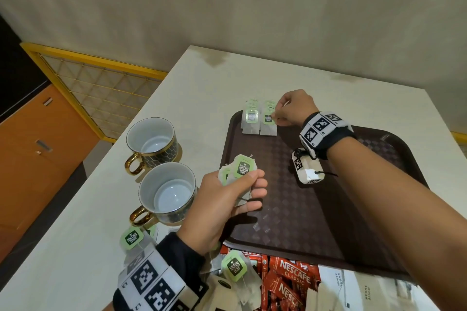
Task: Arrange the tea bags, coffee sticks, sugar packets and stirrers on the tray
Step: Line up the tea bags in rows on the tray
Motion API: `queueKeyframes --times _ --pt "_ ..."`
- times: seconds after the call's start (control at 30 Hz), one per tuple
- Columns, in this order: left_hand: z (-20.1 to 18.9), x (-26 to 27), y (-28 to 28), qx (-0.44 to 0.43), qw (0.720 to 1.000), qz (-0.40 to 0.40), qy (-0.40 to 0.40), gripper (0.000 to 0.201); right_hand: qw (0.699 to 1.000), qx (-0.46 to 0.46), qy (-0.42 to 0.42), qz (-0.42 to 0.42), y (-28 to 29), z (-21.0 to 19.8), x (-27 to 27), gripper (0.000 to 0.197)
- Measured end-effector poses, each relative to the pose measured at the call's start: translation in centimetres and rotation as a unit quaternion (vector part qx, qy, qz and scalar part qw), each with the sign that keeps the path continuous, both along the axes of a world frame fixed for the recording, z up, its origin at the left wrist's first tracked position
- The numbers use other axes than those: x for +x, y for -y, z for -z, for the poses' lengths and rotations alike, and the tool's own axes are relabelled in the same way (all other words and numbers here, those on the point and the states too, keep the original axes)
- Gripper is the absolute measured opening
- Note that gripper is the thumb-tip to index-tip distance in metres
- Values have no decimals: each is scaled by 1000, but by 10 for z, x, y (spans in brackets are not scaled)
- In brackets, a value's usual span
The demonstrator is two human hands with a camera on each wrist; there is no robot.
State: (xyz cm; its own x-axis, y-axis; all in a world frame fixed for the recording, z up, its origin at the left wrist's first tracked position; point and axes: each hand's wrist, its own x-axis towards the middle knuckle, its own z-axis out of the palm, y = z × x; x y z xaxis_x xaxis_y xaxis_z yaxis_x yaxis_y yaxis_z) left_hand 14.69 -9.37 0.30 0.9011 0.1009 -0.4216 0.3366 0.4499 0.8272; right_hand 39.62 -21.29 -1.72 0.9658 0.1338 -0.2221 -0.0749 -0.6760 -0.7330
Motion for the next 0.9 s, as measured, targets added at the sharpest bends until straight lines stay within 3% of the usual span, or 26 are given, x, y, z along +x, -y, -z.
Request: queueKeyframes --times 0.13,0.37,0.5,0.6,0.67,0.73,0.83,0.9 --pt "1 1 0 -2 1000 5 -1 19 998 -32 23 49 2 6 0 23" --pt "5 3 0 -12 1000 13 -6 22 999 -11 -3 37 0 20 2 9" --pt "6 7 1 -8 999 38 -5 23 996 52 -11 66 13 7 -3 20" --pt "4 12 0 -24 998 66 -6 30 991 116 -17 70 27 -15 -23 16" --pt "2 14 -1 -40 996 84 -2 29 987 160 -21 18 33 -33 -52 8" --pt "-1 15 -1 -53 994 96 7 28 979 180 -48 -78 38 -51 -85 12" --pt "-3 13 1 -51 993 108 21 27 961 124 -81 -232 43 -66 -122 24" --pt "-4 12 5 -44 992 116 24 25 950 108 -76 -283 44 -64 -133 24"
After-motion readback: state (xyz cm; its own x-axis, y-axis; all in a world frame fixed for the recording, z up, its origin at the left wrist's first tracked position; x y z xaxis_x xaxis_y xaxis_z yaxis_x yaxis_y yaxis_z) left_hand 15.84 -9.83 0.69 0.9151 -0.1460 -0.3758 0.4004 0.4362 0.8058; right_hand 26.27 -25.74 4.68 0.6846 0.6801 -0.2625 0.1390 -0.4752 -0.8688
